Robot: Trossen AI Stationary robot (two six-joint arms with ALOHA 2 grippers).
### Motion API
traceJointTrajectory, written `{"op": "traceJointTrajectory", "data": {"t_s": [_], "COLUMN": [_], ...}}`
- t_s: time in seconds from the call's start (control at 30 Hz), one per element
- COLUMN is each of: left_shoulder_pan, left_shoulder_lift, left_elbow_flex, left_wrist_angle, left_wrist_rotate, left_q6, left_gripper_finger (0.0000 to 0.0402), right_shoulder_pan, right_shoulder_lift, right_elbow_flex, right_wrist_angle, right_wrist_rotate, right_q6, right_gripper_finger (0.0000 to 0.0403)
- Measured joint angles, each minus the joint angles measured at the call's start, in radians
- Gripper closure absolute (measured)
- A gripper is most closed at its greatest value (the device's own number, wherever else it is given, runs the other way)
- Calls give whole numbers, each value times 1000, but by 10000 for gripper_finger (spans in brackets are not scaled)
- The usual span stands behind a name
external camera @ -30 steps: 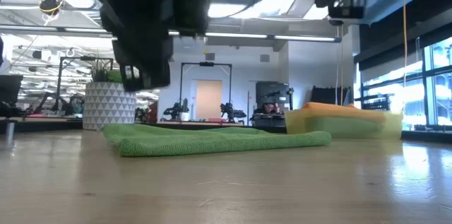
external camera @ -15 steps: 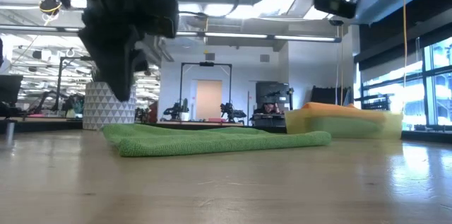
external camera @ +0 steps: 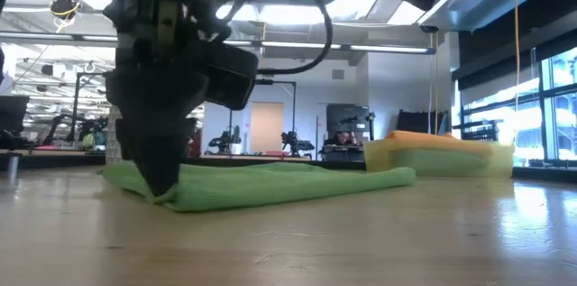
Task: Fold microfiber towels
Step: Fold the green microfiber towel
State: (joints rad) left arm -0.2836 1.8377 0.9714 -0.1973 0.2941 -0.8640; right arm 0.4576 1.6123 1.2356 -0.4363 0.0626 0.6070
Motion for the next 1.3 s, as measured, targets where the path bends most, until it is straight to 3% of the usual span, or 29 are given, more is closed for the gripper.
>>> {"op": "traceJointTrajectory", "data": {"t_s": [0.2, 0.37, 0.43, 0.53, 0.7, 0.87, 1.07, 1.17, 1.3], "left_shoulder_pan": [-14, 8, 27, 50, 59, 22, -34, -66, -105], "left_shoulder_lift": [4, -6, -19, -71, -224, -375, -499, -547, -591], "left_elbow_flex": [-2, -2, -1, -2, -2, -2, -2, -1, -1], "left_wrist_angle": [219, 297, 256, 68, -273, -363, -361, -376, -430], "left_wrist_rotate": [-56, 23, 78, 85, -73, -222, -330, -339, -354], "left_q6": [-139, -138, -110, -27, 158, 212, 27, -26, -64], "left_gripper_finger": [349, 349, 349, 349, 349, 349, 349, 349, 349], "right_shoulder_pan": [2, 2, 1, -2, -4, -4, -11, -24, -47], "right_shoulder_lift": [57, 135, 168, 215, 304, 409, 545, 603, 620], "right_elbow_flex": [-4, -4, -4, -4, 2, 71, 219, 280, 308], "right_wrist_angle": [25, 62, 126, 252, 398, 398, 333, 184, 128], "right_wrist_rotate": [0, -5, -13, -13, 24, 49, 49, 49, 38], "right_q6": [-128, -253, -296, -328, -359, -411, -508, -507, -486], "right_gripper_finger": [389, 383, 369, 338, 272, 224, 216, 225, 241]}}
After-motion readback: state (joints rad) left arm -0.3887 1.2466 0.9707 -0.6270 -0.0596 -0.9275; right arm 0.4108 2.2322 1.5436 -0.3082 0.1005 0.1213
